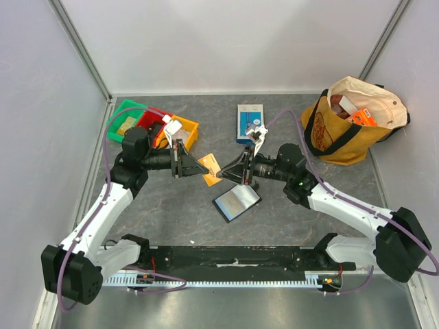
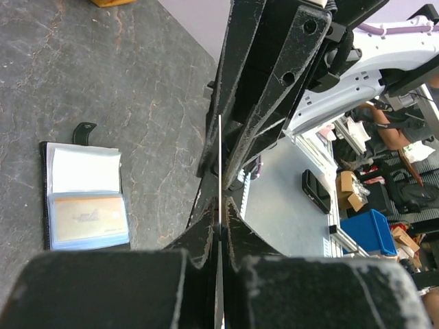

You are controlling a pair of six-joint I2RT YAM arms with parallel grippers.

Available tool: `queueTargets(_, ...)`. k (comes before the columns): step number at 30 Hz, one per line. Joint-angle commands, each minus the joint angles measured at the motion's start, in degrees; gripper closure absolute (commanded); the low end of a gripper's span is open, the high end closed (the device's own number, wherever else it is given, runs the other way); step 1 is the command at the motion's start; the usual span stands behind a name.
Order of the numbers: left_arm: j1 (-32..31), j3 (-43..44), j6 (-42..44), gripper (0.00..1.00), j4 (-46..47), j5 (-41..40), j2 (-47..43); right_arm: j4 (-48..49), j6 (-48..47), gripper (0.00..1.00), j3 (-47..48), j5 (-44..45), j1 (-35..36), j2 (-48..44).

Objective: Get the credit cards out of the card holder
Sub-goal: Place the credit card in the storage box.

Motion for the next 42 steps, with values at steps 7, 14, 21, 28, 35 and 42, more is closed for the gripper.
queueTargets(7,-0.29,-2.32,-5.44,0.62,8.99,-6.06,-3.95,13.28,7.90,1.00,-0.53,-0.31,-0.06,0.05)
queueTargets(14,-0.91,-11.02,-17.05,0.50,24.12,-10.63,-7.74,17.33,12.04,1.00,-1.15,0.75,-0.06,0.84)
queueTargets(21,-1.17,-12.61,-18.90,0.74,27.91,-11.51,-8.27,20.85,14.94,1.00,-2.21,1.10,-0.06,2.07)
queueTargets(28,-1.00,-13.23,-17.86,0.98,26.52,-14.49,-8.44,12.44,10.91,0.75,-1.51,4.78,-0.67,0.93)
queueTargets(35,4.87,-8.31,-9.06,0.98,11.66,-19.69,-7.21,-6.54,-0.87,0.25,1.13,12.08,-1.81,-4.86)
queueTargets(42,23.41,-6.90,-11.96,0.98,8.41,-22.58,-0.46,-14.73,-7.64,0.02,-1.15,19.37,-1.82,-10.23)
